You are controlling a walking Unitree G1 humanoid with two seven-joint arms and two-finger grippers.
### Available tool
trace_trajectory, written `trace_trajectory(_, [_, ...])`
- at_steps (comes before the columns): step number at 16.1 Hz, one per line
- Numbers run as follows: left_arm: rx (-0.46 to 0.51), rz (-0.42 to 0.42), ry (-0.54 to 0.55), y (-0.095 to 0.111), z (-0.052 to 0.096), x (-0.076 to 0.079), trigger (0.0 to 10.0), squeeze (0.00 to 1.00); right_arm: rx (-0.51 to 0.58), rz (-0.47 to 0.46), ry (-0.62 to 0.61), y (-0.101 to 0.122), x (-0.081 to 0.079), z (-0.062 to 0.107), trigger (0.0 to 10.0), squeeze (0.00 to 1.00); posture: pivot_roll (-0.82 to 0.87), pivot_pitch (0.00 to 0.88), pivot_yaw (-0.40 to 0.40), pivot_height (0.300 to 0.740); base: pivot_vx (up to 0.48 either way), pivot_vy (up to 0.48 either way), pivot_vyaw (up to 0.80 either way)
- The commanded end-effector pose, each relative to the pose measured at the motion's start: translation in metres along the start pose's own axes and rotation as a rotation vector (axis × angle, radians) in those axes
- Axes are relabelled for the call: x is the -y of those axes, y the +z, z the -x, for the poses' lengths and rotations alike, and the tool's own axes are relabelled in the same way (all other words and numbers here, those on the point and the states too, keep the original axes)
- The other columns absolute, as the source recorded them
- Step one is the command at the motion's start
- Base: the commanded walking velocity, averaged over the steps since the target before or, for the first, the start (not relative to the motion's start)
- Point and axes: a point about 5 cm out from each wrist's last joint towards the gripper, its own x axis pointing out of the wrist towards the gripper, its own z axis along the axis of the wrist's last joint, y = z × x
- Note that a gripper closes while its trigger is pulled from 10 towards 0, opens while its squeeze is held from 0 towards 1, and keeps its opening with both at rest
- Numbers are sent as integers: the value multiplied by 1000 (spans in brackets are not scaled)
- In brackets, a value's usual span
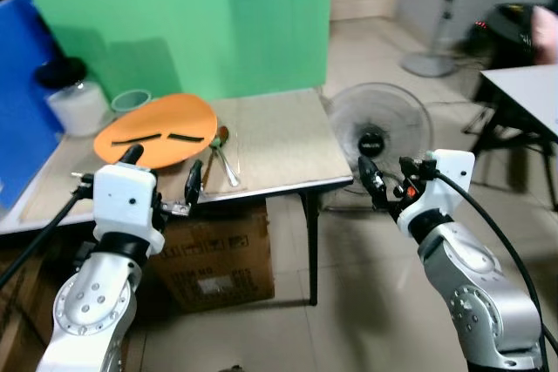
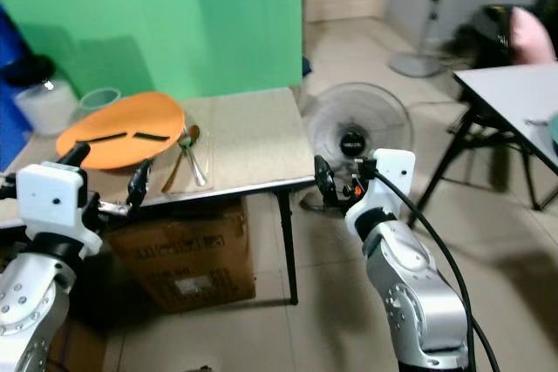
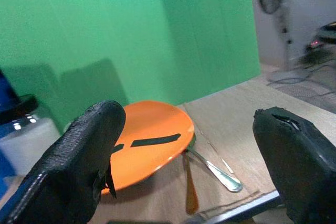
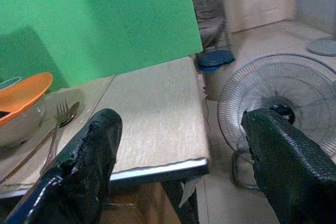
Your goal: Setting the table
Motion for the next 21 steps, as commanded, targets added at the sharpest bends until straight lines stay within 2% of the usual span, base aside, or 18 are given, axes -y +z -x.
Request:
trace_trajectory(1, [-14,-7,18,-1,1,-6,10000,0,3,-13,19,2,-7,-1,10000,0,6,0,57,740,0,446,-800])
trace_trajectory(4, [-24,19,53,-2,5,-7,10000,0,-1,-17,22,2,-9,-1,10000,0,6,0,53,740,0,476,-800])
trace_trajectory(13, [-26,21,88,0,11,-8,10000,0,-9,-13,79,3,-19,-6,10000,0,31,0,31,740,0,478,0])
trace_trajectory(15, [-19,59,123,3,13,-9,10000,0,-11,-15,77,3,-18,-6,10000,0,33,0,29,740,0,0,0])
trace_trajectory(18, [-8,56,134,5,11,-10,10000,0,-14,-12,77,4,-18,-8,10000,0,36,0,28,740,0,0,0])
trace_trajectory(21, [-11,59,130,4,10,-11,10000,0,-12,-13,79,4,-19,-9,10000,0,36,0,29,740,317,0,0])
